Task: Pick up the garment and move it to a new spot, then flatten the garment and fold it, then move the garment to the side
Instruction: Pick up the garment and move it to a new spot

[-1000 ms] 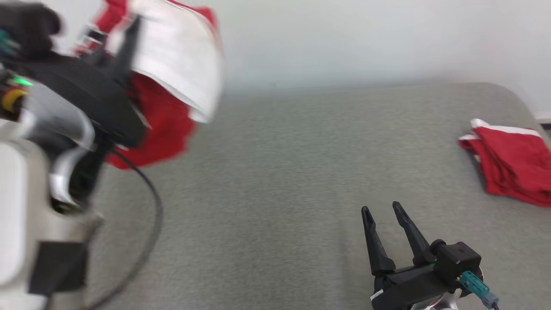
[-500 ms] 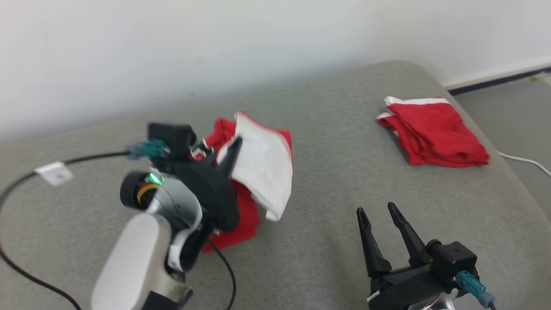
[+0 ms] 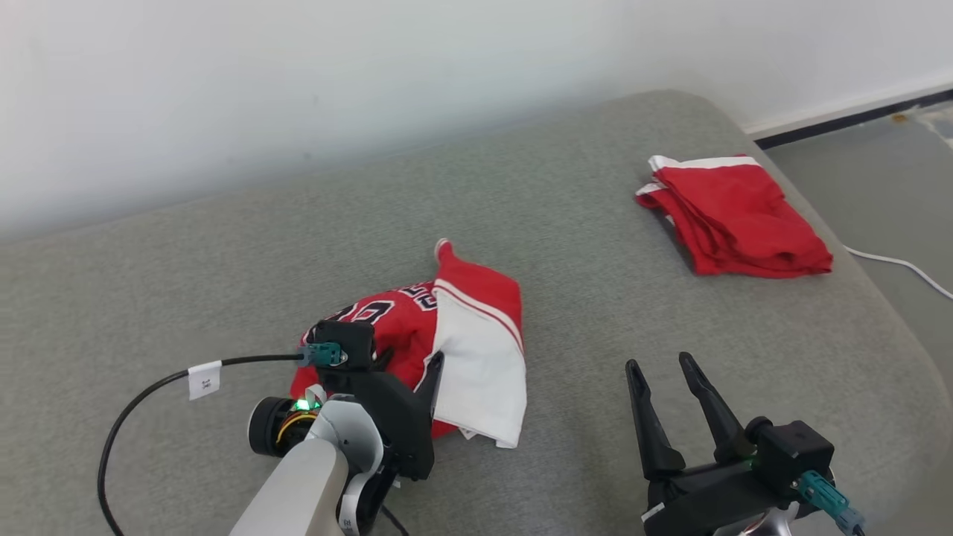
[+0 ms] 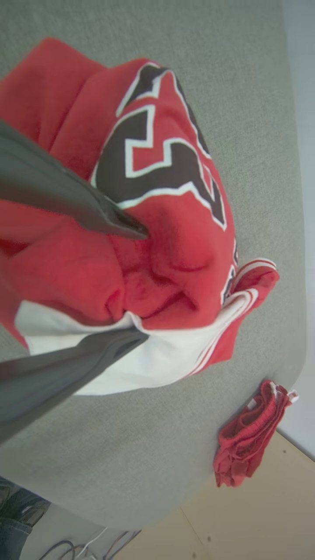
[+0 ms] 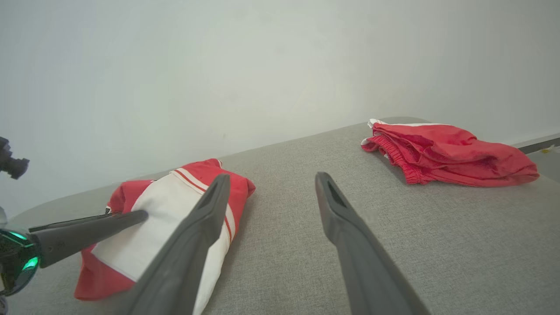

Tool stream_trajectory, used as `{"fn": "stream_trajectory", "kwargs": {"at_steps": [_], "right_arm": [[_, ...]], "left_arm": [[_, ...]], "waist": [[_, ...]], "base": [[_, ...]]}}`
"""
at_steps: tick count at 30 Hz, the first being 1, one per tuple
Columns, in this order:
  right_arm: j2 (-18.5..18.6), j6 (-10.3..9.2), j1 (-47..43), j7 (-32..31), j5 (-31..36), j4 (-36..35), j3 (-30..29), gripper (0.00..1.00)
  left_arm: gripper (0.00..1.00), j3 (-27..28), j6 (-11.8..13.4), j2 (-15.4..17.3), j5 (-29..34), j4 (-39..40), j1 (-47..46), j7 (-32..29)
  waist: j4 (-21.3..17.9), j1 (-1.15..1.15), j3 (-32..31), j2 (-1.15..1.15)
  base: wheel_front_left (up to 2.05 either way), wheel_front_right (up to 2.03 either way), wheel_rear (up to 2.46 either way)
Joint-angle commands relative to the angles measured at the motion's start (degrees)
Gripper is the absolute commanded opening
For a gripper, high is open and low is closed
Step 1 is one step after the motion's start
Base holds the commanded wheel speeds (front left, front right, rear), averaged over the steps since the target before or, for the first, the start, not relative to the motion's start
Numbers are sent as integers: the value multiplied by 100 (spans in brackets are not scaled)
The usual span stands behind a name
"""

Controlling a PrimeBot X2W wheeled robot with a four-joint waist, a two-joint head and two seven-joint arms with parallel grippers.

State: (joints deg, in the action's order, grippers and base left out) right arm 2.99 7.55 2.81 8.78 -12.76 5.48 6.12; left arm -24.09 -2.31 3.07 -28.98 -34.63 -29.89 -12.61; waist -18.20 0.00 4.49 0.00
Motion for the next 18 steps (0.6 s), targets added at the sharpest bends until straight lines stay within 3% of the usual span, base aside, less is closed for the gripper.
{"fn": "stream_trajectory", "kwargs": {"at_steps": [1,6,13,18], "right_arm": [[-22,-10,-56,26,-8,3,-6,100],[-21,-10,-182,23,39,-30,-211,100],[-21,-10,-340,-21,63,-76,-411,100],[-18,-10,-412,-19,14,-79,-520,100]], "left_arm": [[100,-1,-8,-7,-86,13,5,71],[100,-158,-22,-20,-439,486,264,660],[100,-68,500,81,-180,1439,940,1715],[100,163,693,298,-16,2161,1677,2518]], "waist": [[229,0,-36,0],[687,0,-142,0],[1319,0,-313,0],[1582,0,-411,0]], "base": [[0,0,0],[0,0,0],[0,0,0],[0,0,0]]}}
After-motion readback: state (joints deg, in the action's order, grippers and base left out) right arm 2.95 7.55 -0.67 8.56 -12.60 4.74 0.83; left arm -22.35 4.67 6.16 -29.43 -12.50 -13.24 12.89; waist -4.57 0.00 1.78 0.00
